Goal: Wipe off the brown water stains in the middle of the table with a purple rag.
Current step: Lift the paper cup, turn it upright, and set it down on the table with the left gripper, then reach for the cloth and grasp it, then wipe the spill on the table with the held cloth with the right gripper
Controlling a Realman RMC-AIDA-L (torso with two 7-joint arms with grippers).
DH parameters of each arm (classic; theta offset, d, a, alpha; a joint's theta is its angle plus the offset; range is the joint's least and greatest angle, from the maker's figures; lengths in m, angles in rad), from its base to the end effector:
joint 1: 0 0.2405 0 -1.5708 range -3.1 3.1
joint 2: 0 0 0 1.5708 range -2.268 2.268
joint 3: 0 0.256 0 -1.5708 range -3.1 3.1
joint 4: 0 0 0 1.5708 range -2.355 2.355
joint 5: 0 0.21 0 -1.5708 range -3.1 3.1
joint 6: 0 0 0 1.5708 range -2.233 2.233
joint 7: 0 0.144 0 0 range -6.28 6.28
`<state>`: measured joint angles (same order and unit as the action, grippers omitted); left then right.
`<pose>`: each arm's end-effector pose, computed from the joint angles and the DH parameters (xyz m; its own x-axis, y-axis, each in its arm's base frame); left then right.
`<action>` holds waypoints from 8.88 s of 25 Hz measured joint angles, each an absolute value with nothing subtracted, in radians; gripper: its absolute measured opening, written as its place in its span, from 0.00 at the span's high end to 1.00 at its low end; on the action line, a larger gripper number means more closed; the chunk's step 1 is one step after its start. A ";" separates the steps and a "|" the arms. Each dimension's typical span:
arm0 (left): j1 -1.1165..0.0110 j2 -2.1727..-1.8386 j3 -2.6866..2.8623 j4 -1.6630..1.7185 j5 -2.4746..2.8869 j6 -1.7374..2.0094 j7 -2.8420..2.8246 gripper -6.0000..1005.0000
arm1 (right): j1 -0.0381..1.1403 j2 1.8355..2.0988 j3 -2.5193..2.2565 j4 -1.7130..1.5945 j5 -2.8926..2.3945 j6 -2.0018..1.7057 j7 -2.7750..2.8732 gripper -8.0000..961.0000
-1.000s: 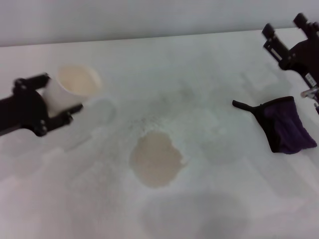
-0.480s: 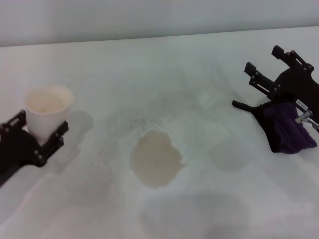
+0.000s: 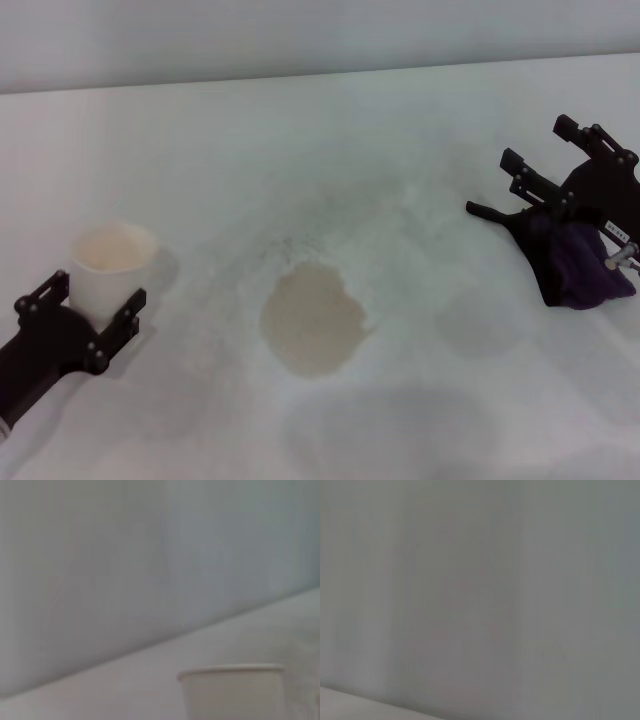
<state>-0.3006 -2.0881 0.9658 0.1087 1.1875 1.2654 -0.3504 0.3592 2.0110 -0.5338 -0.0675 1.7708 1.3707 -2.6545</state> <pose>-0.3480 0.2513 -0.0601 0.8437 0.0972 0.5280 0.4658 -0.6215 -0.6299 0.3542 0.2841 0.0014 0.7286 -0.0351 -0.6840 -0.6183 -0.4633 -0.6348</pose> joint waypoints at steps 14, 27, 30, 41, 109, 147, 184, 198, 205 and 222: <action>-0.267 -2.094 0.967 0.044 1.176 1.229 -0.210 0.37 | 0.339 2.006 -0.531 -0.110 1.770 1.383 -2.565 0.11; -0.222 -2.095 0.969 0.008 1.124 1.309 -0.134 0.30 | 0.337 2.006 -0.544 -0.108 1.769 1.371 -2.560 0.11; -0.215 -2.096 0.969 0.007 1.124 1.311 -0.133 0.19 | 0.335 2.006 -0.545 -0.108 1.769 1.376 -2.559 0.11; -0.092 -2.099 0.968 -0.018 1.060 1.467 -0.097 0.11 | 0.325 2.005 -0.537 -0.146 1.776 1.377 -2.540 0.11; -0.114 -2.069 0.966 0.063 0.618 1.708 -0.237 0.12 | 0.694 2.012 -1.361 -0.974 0.214 1.443 -0.235 0.22; -0.095 -2.064 0.959 0.110 0.611 1.682 -0.204 0.12 | 0.777 2.028 -1.749 -0.996 0.579 1.346 -0.108 0.88; -0.101 -2.072 0.959 0.101 0.610 1.682 -0.203 0.12 | 1.003 2.026 -1.883 -0.787 0.649 1.160 -0.126 0.88; -0.110 -2.069 0.958 0.110 0.608 1.669 -0.200 0.12 | 0.980 2.028 -2.189 -0.926 1.104 1.117 -0.217 0.88; -0.112 -2.069 0.952 0.110 0.605 1.669 -0.199 0.12 | 0.956 2.026 -2.156 -0.943 1.082 1.120 -0.221 0.88; -0.128 -2.068 0.946 0.112 0.584 1.656 -0.199 0.12 | 0.751 2.012 -1.500 -1.155 0.382 1.511 -0.259 0.86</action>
<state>-0.1281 -2.0678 0.9464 0.1120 0.5836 1.6559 -0.1993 0.7509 2.0120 -1.5001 -1.1554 0.3820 1.5109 -0.2588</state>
